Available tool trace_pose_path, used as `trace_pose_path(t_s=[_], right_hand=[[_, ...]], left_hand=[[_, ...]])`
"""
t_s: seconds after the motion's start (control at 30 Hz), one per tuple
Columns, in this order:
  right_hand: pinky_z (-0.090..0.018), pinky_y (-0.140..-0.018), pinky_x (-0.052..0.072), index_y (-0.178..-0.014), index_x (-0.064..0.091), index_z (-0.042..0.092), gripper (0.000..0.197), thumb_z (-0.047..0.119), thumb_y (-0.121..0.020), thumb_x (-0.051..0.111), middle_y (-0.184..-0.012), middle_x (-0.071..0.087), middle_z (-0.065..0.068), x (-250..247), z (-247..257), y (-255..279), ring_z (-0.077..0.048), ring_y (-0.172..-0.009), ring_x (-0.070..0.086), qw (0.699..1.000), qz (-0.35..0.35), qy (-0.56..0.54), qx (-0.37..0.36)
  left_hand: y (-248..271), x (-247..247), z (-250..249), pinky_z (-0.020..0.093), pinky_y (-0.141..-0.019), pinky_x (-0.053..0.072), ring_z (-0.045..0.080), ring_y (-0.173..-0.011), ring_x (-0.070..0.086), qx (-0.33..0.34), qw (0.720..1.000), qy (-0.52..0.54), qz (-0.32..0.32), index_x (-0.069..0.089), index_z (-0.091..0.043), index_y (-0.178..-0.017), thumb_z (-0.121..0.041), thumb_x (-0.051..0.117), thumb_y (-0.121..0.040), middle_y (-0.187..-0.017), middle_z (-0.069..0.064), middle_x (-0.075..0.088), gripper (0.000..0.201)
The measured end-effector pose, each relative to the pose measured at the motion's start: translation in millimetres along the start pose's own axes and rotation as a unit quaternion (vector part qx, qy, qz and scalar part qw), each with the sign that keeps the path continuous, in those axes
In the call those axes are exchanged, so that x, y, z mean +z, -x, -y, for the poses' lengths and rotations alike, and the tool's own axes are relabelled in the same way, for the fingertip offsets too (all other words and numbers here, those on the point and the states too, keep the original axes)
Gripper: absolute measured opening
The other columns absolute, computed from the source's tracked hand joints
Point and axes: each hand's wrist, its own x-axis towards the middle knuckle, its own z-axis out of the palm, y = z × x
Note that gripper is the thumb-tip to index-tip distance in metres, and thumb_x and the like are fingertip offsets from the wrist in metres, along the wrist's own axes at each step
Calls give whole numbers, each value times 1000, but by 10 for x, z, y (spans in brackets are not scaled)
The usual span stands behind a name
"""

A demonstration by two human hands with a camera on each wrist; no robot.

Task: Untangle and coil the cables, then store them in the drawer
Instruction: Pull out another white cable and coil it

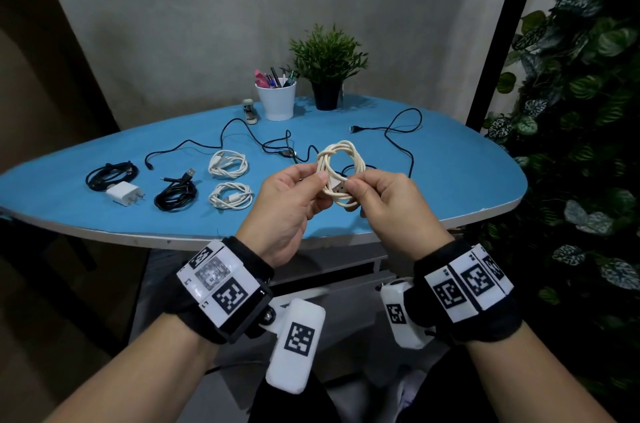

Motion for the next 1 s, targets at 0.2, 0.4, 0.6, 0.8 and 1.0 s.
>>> trace_pose_path(t_s=[0.2,0.4,0.6,0.8,1.0], right_hand=[[-34,-68,53,-95,71,16,18,13,-93,54,-91,70,-6,-39,-40,-14,-9,-68,58,999,21,-42,-4],[-14,-62,43,-89,68,26,26,5,-93,53,-90,66,1,-73,9,-7,5,-64,55,993,46,-106,-9],[-13,-60,42,-80,73,23,20,4,-81,69,-81,69,-3,-69,63,-26,3,-60,55,990,-4,-138,9],[-12,-51,41,-81,71,6,12,-5,-79,67,-70,66,-8,-126,125,-25,-2,-52,53,979,-34,-197,30],[-11,-49,40,-76,70,12,25,-10,-79,62,-55,65,8,-91,161,-18,-1,-50,53,977,-32,-209,26]], left_hand=[[0,2,6,16,-57,51,8,-61,61,-20,998,64,10,58,-5,-95,-1,49,-92,-76,5,67,10],[-13,-43,-32,18,-60,53,9,-63,63,-57,994,80,43,60,-5,-96,-4,49,-92,-77,5,68,11],[-27,-82,-58,22,-67,56,14,-71,68,-54,996,55,48,60,-3,-98,-6,50,-93,-81,7,71,12],[-1,-78,-119,26,-67,57,21,-76,70,-2,999,-11,53,57,1,-99,2,57,-87,-84,14,71,12],[7,-67,-122,21,-62,48,9,-64,63,-11,997,-52,48,59,-7,-97,-4,56,-88,-79,5,70,10]])
